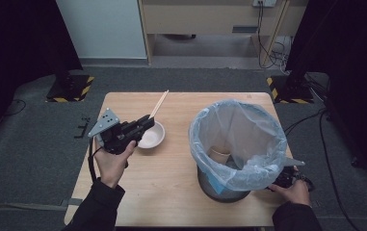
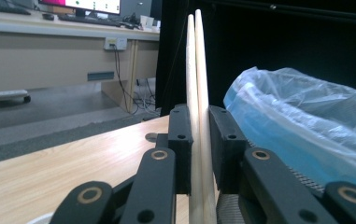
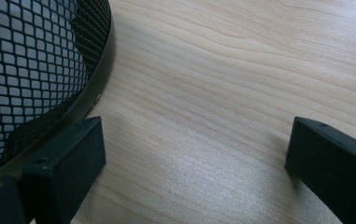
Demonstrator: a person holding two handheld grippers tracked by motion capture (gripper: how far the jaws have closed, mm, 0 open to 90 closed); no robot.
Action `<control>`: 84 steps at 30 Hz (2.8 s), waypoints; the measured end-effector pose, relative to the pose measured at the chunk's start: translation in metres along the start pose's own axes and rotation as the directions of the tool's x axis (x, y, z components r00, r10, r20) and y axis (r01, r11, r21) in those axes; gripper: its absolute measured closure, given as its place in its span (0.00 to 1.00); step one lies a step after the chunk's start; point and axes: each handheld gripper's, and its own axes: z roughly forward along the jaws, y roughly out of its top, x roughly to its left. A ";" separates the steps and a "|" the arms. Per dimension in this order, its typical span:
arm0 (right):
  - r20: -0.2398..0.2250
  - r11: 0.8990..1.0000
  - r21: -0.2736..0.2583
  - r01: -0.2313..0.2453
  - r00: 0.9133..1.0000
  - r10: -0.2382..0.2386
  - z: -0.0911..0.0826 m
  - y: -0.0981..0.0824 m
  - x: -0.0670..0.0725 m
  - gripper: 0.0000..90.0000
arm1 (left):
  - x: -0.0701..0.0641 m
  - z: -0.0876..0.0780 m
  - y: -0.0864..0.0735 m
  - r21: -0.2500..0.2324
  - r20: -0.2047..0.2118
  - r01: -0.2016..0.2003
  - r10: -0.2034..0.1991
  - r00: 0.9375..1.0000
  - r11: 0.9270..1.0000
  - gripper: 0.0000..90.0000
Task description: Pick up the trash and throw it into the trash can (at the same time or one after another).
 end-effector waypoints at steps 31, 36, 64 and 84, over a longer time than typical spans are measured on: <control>0.001 1.000 0.000 -0.001 1.000 0.001 0.000 0.000 0.000 0.05 | -0.053 0.000 0.033 -0.095 0.149 -0.056 0.070 0.986 0.994 0.88; 0.001 1.000 0.000 -0.001 1.000 0.001 0.000 0.000 0.000 0.05 | -0.060 0.007 0.041 -0.105 0.163 -0.063 0.080 0.983 0.992 0.88; 0.000 1.000 0.000 -0.001 1.000 0.001 0.000 0.000 0.000 0.05 | -0.099 0.064 0.057 -0.096 0.249 -0.063 0.085 0.965 0.993 0.88; -0.001 1.000 0.001 0.000 1.000 0.000 0.000 0.000 0.000 0.05 | -0.120 0.097 0.059 -0.075 0.285 -0.069 0.088 0.954 0.995 0.88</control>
